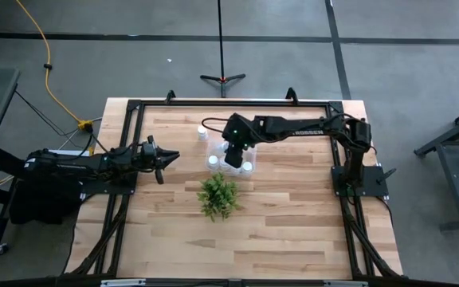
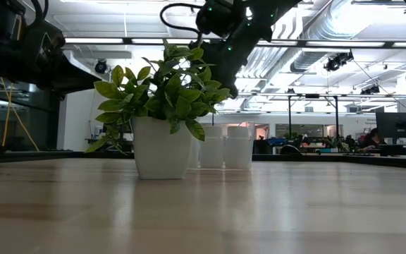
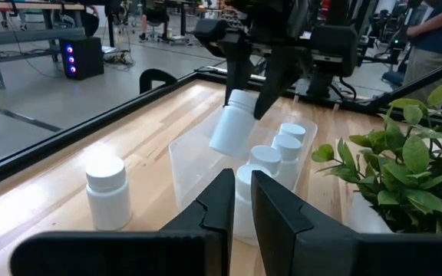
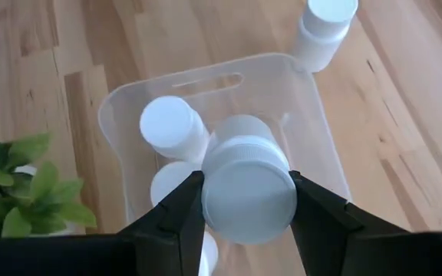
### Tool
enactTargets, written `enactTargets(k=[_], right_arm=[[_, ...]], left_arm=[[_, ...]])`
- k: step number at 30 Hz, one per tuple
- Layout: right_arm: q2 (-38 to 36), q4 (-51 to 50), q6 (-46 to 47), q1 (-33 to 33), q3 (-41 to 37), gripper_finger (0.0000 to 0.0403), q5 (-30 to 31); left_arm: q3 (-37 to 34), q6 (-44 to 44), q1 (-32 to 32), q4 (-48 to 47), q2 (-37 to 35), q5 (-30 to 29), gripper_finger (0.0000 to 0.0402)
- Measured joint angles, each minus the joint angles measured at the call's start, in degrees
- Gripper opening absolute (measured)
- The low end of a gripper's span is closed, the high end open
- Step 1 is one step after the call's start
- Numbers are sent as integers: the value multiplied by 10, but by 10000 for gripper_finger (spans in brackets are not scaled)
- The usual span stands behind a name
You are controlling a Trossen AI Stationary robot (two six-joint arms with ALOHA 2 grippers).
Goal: Pick and place pill bottles into a basket
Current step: Put the white pill bottle in the transparent bin
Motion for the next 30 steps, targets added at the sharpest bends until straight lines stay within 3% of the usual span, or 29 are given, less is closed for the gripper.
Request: enactTargets(k=[30], right_arm=[[0,-136,-3,-1,0,147,-4]], left_arm=[[0,0,0,0,0,0,83]])
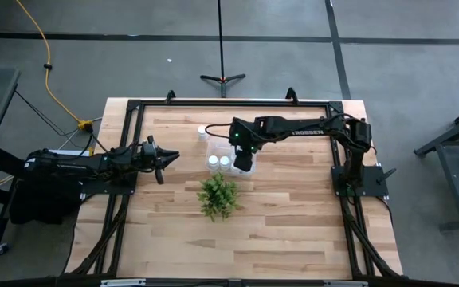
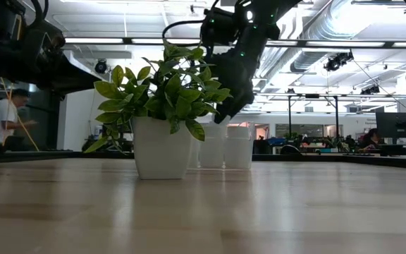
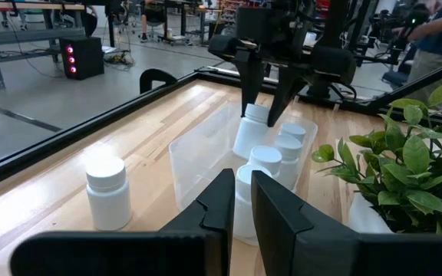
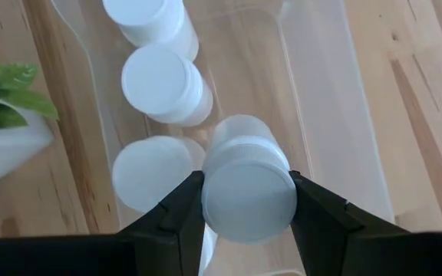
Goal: Pick and place pill bottles into a basket
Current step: Put the white pill bottle in the transparent bin
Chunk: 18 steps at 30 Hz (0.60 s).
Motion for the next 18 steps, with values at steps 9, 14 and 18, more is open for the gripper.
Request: enactTargets(k=[9,14,18], right_arm=[[0,-25,0,0,0,147,-10],[0,-41,-10,0,0,147,-3],[0,-59,-16,0,0,147,6]], left_arm=[[0,0,0,0,0,0,83],[0,0,0,0,0,0,83],[0,0,0,0,0,0,83]])
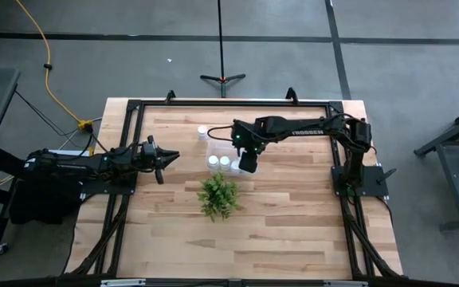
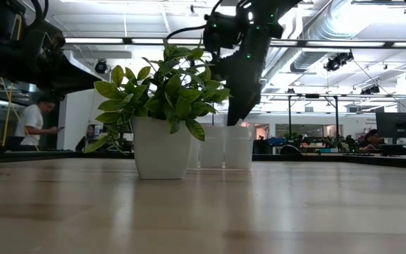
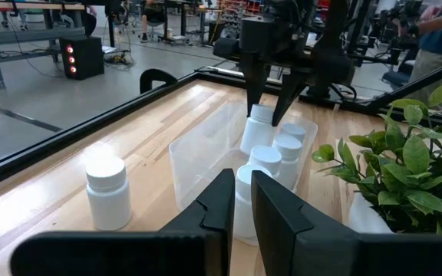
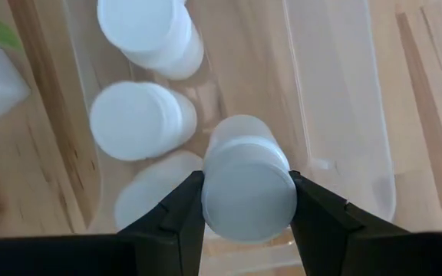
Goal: Pick and place pill bottles into a basket
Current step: Put the white pill bottle in the transparent bin
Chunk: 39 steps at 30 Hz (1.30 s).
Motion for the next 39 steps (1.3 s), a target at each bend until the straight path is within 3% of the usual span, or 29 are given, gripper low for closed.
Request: enactTargets(k=[12,32,39], right_arm=[[0,-36,-24,0,0,148,19],[0,-37,-24,0,0,154,1],[0,-37,-23,0,0,202,3]], left_arm=[[0,0,0,0,0,0,83],[0,0,0,0,0,0,83],[0,0,0,0,0,0,83]])
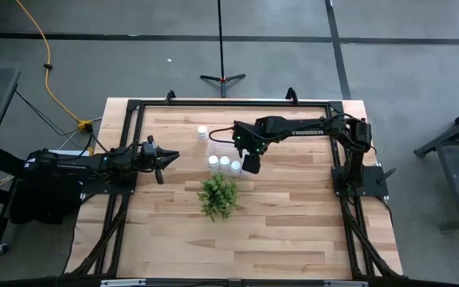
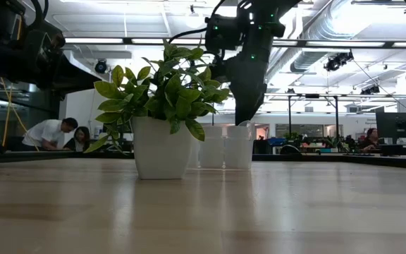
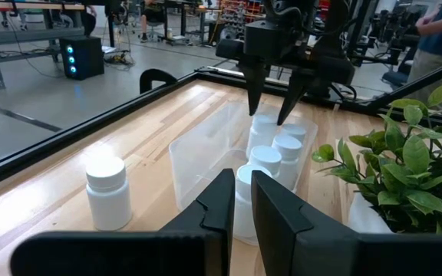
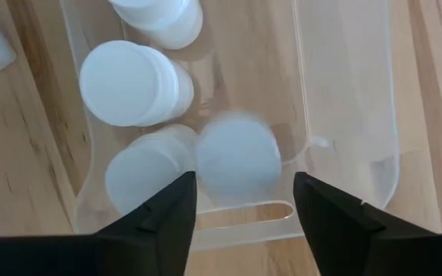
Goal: Pick and place pill bottles into a basket
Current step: Put the white pill bottle in the transparent bin
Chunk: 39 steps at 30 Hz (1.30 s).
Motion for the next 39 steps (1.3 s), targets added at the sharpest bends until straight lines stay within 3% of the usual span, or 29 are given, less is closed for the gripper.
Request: enactTargets(k=[6,17,24,30,34,39], right_arm=[[0,0,0,0,0,222,6],[0,41,37,-7,0,204,40],[-11,91,19,-12,0,184,-31],[-41,110,2,-11,0,164,-33],[-62,203,-14,-11,0,142,-55],[-67,386,24,-19,0,110,-171]], left_arm=[[0,0,0,0,0,0,83],[0,0,0,0,0,1,83],[0,0,0,0,0,2,83],[0,0,0,0,0,2,83],[0,0,0,0,0,2,83],[0,0,0,0,0,2,83]])
